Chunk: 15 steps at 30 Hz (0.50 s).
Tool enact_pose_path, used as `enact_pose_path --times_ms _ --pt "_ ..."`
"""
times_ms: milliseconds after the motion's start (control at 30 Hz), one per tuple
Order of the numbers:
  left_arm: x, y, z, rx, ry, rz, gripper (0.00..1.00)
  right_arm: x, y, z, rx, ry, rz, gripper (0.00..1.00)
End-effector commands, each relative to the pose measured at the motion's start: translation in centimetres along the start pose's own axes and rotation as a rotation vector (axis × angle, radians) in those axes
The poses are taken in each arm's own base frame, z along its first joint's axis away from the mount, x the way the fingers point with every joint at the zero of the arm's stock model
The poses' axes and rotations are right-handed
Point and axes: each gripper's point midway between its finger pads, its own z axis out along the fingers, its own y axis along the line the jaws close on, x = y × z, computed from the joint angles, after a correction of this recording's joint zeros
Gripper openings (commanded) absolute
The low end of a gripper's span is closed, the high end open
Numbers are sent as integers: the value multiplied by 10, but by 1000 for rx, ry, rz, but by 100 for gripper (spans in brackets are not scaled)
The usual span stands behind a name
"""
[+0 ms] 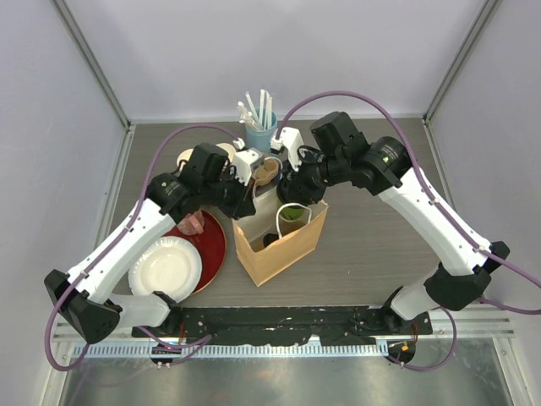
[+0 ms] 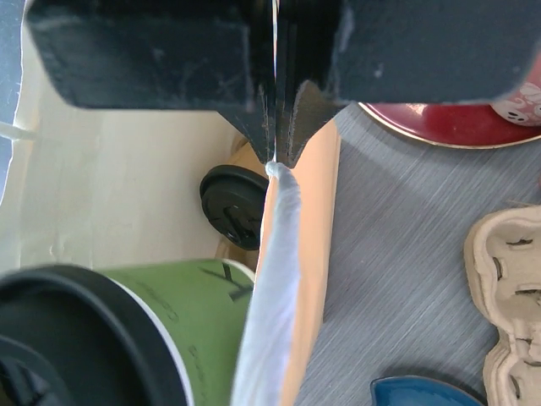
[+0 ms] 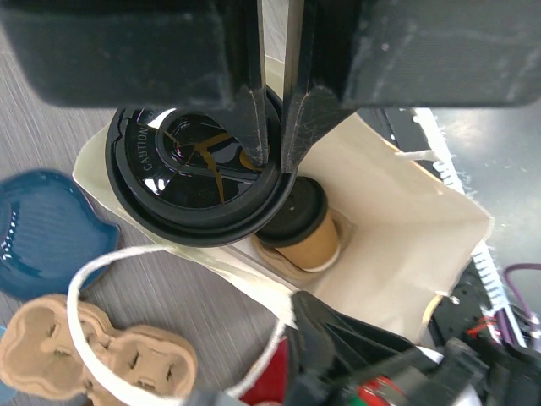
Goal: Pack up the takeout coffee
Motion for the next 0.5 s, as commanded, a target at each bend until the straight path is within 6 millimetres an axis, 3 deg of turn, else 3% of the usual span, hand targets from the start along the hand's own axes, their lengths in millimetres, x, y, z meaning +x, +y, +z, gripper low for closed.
enact_pose_path --times_ms 0,467 --pt "-2 -3 -8 7 -33 35 0 -2 -15 1 63 -16 -85 1" --pt "-2 -3 -7 7 -34 48 0 38 -23 47 2 84 -178 1"
